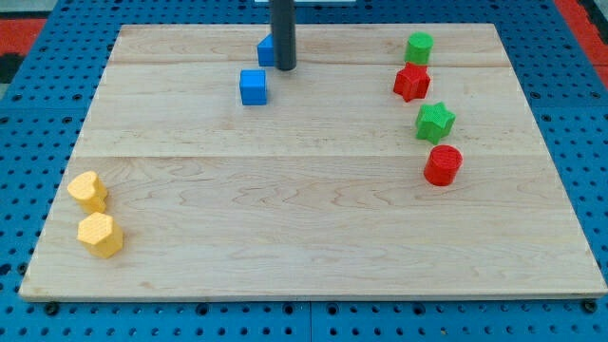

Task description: Point your arm at the yellow hexagon

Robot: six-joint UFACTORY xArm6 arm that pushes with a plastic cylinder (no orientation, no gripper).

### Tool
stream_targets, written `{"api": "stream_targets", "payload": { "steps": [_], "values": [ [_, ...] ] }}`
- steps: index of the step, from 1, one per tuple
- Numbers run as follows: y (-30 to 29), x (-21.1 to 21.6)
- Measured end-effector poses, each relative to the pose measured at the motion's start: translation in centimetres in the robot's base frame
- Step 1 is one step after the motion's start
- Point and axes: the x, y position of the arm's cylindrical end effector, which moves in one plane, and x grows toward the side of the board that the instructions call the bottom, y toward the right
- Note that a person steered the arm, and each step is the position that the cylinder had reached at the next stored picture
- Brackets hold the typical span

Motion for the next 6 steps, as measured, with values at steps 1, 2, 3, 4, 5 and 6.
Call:
{"api": "stream_targets", "payload": {
  "steps": [1, 2, 3, 4, 5, 6],
  "values": [
    [1.7, -2.6],
    [-2.6, -2.1],
    [-2.1, -1.6],
    [0.7, 5.1],
    [-0.2, 14.3],
    [-3.5, 25.2]
  ]
}}
